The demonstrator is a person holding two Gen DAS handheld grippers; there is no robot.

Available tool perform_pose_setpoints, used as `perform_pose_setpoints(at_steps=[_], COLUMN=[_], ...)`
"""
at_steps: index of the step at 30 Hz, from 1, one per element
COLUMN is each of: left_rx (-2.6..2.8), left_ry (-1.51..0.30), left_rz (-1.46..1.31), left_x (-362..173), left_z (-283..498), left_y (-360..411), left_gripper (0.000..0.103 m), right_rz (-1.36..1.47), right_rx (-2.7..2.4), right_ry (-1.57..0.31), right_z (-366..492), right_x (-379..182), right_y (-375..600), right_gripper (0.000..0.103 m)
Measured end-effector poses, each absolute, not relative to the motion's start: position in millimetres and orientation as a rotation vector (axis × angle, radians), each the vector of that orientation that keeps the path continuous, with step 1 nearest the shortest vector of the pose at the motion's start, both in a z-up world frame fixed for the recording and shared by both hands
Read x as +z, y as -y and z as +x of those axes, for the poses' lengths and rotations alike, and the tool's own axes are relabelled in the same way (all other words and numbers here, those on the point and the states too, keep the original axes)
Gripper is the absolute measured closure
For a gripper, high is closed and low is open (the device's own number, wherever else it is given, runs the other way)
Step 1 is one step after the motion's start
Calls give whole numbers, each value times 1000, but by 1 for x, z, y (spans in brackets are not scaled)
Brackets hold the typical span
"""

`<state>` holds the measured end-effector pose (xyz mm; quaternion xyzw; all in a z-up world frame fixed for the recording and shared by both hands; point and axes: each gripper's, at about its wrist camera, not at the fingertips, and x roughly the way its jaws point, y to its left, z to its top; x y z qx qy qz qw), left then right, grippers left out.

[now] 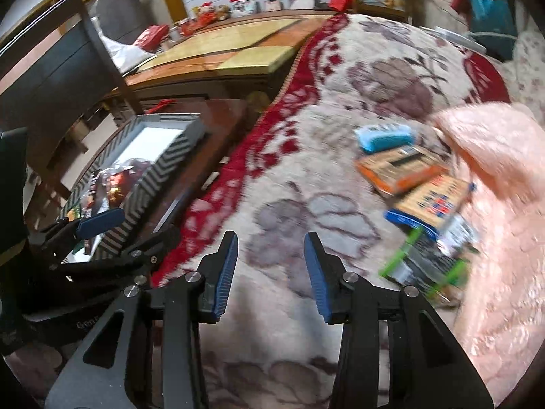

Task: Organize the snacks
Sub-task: 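Move both grippers back to the snack pile on the blanket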

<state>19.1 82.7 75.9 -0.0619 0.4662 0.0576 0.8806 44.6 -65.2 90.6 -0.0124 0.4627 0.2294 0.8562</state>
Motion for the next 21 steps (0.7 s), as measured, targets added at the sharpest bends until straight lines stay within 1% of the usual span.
perform_pose_setpoints(at_steps=[2, 5, 12, 21], left_rx=[93, 61, -25, -122], left_ry=[-981, -996, -1029, -1051], left_rz=[-123, -110, -95, -78], left_x=[74, 70, 62, 58], left_z=[23, 29, 48, 82], left_y=[-73, -59, -31, -4], left_gripper=[19, 19, 19, 19], right_rz=[-12, 3, 64, 111], right_rx=[458, 424, 337, 289], right_ry=[-982, -990, -1022, -1038], right_z=[45, 46, 52, 62], right_x=[87, 82, 68, 58], right_y=[81, 103, 154, 182], right_gripper=[63, 54, 54, 54])
